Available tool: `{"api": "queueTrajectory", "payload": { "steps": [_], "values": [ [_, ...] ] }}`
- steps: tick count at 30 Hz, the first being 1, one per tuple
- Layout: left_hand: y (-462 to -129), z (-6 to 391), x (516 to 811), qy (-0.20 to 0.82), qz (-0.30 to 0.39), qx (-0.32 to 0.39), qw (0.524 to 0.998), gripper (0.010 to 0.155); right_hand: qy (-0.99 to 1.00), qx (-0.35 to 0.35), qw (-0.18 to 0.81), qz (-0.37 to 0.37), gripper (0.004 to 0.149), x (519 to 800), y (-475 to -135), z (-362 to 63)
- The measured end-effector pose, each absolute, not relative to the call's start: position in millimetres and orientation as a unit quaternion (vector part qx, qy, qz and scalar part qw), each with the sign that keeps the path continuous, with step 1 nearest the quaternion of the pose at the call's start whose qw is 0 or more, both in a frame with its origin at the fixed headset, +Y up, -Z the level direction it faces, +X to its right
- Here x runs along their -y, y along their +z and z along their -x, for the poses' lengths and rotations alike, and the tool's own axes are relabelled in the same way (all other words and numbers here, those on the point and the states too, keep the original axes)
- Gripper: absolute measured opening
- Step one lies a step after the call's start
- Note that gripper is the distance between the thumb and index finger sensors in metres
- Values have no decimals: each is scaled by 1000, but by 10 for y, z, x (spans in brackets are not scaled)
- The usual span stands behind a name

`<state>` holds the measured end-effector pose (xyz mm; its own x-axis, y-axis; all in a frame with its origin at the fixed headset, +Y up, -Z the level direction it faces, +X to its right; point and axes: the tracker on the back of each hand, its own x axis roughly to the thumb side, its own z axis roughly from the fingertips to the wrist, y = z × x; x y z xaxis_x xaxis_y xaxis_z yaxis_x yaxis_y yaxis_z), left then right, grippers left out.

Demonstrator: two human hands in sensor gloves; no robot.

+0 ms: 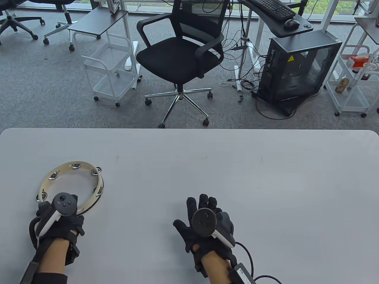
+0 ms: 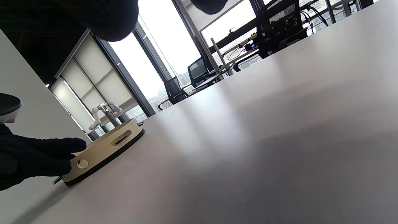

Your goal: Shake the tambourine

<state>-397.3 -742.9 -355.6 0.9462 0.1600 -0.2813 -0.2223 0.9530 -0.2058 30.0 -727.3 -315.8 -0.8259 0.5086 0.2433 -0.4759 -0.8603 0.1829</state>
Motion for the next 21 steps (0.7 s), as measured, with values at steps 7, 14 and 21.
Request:
{"api": "queueTrajectory", "payload": {
  "steps": [7,14,21],
  "values": [
    [-3592,3814,7500,66,166,-79,981,51,952,-67,257,-150,87,7287,-3148,-263],
    [-3539,3797,7259,153,58,-65,984,45,950,-54,268,-152,87,7256,-3136,-252],
    [-3282,4056,7038,521,-97,-95,843,44,886,-14,442,-135,89,7238,-3118,-285]
  ]
}}
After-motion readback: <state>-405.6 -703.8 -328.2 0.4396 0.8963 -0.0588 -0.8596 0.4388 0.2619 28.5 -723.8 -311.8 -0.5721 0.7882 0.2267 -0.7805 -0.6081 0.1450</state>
